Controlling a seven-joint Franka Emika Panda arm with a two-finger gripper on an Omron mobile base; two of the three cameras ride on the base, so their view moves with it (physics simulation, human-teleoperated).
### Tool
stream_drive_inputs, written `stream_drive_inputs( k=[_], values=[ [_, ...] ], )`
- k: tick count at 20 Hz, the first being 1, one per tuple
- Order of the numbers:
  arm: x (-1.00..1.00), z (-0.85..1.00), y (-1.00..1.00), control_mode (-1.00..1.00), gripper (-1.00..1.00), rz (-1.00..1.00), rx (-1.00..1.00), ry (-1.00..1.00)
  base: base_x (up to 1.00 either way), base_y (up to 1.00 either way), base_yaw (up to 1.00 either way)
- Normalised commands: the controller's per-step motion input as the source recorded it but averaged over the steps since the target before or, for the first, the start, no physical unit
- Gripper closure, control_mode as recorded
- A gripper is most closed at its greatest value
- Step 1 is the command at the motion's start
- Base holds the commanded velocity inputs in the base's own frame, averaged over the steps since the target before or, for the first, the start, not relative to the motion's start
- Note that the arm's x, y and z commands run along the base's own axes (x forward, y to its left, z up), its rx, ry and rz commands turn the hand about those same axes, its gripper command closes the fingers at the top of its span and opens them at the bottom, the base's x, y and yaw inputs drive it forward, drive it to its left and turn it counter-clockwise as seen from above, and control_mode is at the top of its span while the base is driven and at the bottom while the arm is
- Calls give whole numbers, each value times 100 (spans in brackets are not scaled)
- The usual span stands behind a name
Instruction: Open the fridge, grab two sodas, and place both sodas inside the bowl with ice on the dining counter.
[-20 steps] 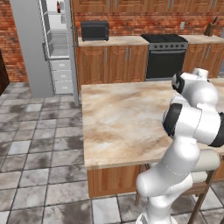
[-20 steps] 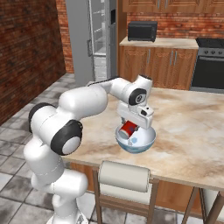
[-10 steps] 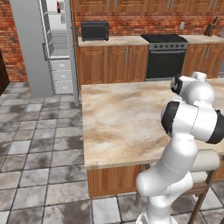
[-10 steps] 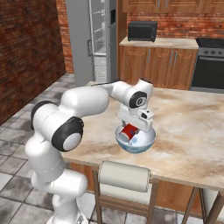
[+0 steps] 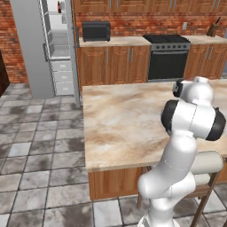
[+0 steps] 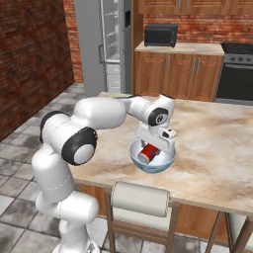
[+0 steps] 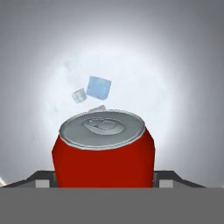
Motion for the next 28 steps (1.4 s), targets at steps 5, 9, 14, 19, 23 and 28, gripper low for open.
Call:
stream_drive_inputs(
  k=[5, 9, 14, 19, 23, 28],
  values=[
    [9, -12, -11, -100, 100, 0, 0, 0, 0, 0, 0],
    [13, -14, -4, -100, -100, 0, 0, 1, 0, 0, 0],
    [6, -13, -6, -100, -100, 0, 0, 0, 0, 0, 0],
    [-1, -2, -2, -100, -100, 0, 0, 0, 0, 0, 0],
    [-18, 26, 1, -100, -100, 0, 0, -7, 0, 0, 0],
    [-15, 50, 10, -100, -100, 0, 0, -7, 0, 0, 0]
  ],
)
